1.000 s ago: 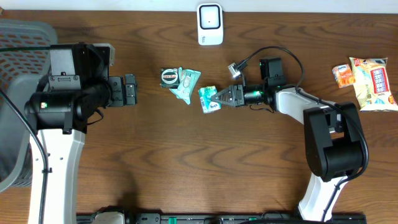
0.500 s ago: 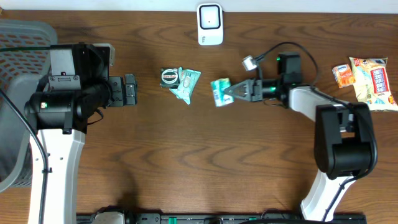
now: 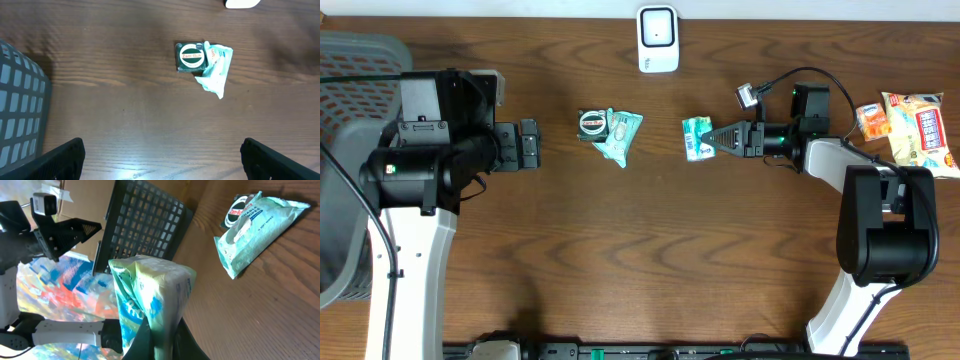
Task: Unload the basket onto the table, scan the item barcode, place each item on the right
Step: 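Lift the green tissue pack and swing it toward the scanner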
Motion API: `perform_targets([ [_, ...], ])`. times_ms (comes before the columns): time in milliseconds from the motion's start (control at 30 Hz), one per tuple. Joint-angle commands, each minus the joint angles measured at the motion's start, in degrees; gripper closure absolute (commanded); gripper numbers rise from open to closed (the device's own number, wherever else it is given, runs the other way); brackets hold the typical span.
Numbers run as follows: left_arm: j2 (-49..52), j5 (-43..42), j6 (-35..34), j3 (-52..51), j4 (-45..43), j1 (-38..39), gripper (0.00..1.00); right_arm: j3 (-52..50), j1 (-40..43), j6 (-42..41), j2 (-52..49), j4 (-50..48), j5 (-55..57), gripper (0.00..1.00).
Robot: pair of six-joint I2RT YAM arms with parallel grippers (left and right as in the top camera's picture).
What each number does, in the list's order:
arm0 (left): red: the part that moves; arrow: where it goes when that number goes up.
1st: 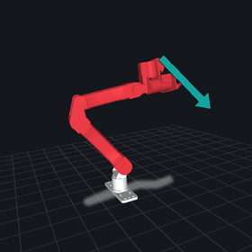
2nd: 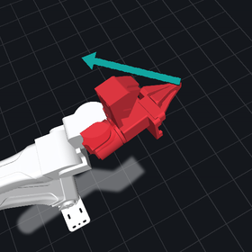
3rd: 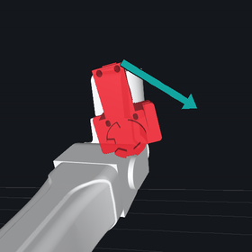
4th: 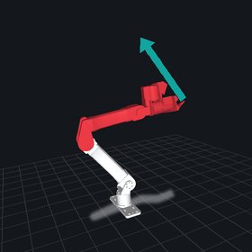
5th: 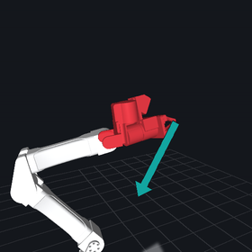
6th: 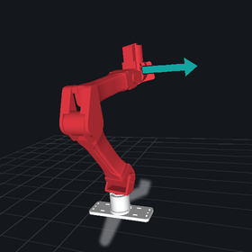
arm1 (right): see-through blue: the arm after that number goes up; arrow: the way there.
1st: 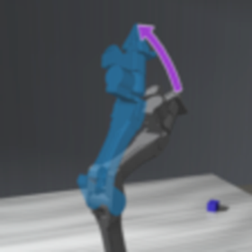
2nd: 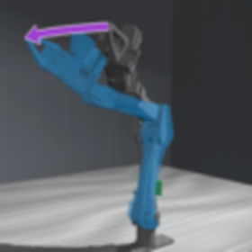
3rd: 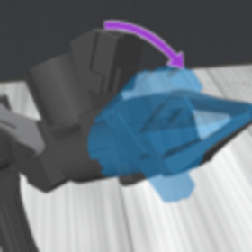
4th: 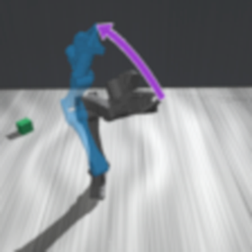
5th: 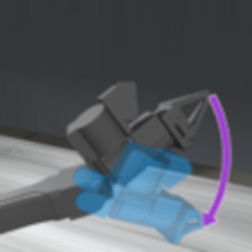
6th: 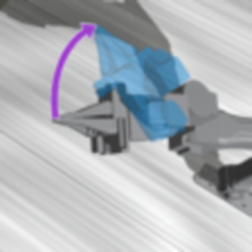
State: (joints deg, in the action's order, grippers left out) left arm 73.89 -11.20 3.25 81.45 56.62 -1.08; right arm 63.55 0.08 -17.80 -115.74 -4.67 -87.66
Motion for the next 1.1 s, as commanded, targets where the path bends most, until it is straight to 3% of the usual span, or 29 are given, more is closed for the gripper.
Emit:
perform_targets([
  [0, 0.2, 0.3, 0.6, 0.4, 0.1, -0.3, 0.02, -0.2, -0.6, -2.1, 1.7, -1.6, -1.7, 0.99],
  [667, 0.2, 0.3, 0.6, 0.4, 0.1, -0.3, 0.02, -0.2, -3.3, -49.5, 1.7, -46.6, 5.0, 0.99],
  [833, 0.2, 0.3, 0.6, 0.4, 0.1, -0.3, 0.02, -0.2, -5.5, -54.7, 1.7, -51.8, 6.1, 0.99],
  [1067, 0.2, 0.3, 0.6, 0.4, 0.1, -0.3, 0.02, -0.2, -7.6, -54.8, 1.7, -53.5, 6.8, 0.99],
])
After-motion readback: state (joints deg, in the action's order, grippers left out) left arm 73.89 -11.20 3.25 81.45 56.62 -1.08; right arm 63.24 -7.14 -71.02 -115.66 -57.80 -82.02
